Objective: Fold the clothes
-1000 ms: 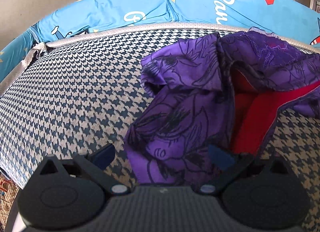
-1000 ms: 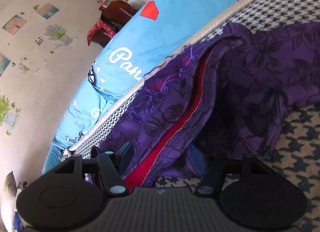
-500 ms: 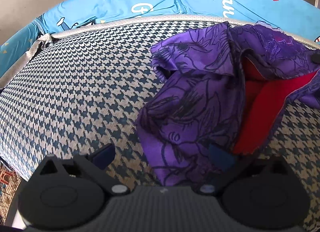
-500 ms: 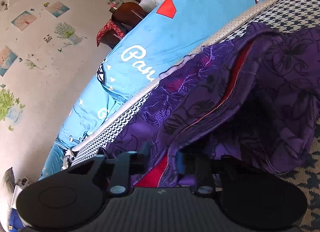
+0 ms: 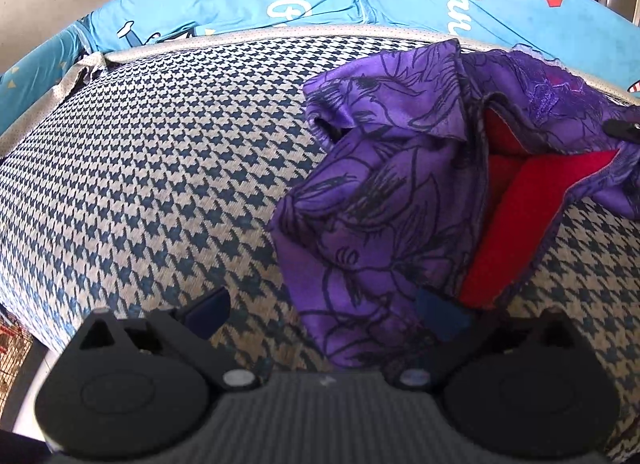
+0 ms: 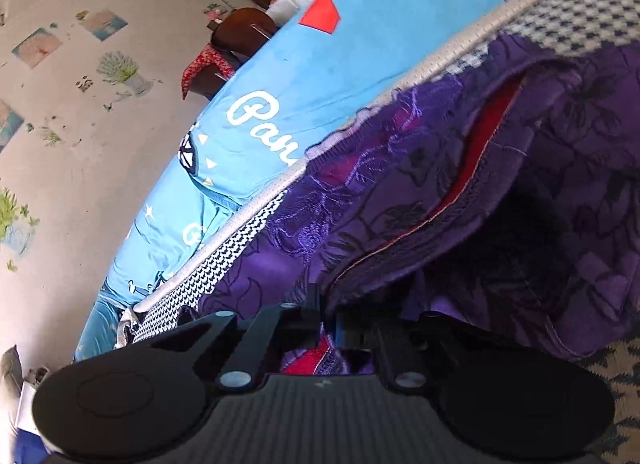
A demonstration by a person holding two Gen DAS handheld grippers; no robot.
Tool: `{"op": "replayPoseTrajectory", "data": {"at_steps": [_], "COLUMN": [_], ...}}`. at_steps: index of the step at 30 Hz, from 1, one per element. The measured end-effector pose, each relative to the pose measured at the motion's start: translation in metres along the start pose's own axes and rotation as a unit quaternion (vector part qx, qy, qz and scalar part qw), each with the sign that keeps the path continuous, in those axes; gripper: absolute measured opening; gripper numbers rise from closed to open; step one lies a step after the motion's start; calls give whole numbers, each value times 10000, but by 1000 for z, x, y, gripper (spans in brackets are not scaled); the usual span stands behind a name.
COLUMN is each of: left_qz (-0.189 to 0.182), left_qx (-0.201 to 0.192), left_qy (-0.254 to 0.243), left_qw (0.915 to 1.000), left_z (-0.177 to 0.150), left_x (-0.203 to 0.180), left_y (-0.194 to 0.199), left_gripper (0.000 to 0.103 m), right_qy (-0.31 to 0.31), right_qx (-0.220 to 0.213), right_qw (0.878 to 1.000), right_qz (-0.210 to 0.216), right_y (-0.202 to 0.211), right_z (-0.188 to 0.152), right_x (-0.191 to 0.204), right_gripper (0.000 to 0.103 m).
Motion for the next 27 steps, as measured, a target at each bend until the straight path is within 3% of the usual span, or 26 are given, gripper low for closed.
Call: {"op": "replayPoseTrajectory", "data": {"at_steps": [8,18,21,27], "left_qz": [567,1237,1165,898], "left_qx": [-108,-399,-484,-392], "left_qy": [194,364,605,864], "left_qw": [9981,9909,9902,9914], "left_z": [1,6,8,-2], "left_x": [19,41,48,51], "left_y": [1,13,20,26], "left_gripper": [103,103,103,103], "right_qy": [628,809,860,1042], "right_qx": [-612,-739,-686,-168], "right_qw": [9961,9940,9939,9916], "right_qz": [23,-68,-118,-743], "right_y": [64,144,157,149], "right_z": [4,-56,-68,-90], "right_x": [18,8,3,-18], "right_gripper": [8,8,8,11]}}
Point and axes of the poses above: each gripper's, at about its wrist camera, not at the fingertips, and y roughly against the way its jaws point, x to its left, z to its top, the point moved 9 cm from there along -y, roughly the way its jaws point, and after that the axes turned 5 degrees about y, right-handed, at the moved point
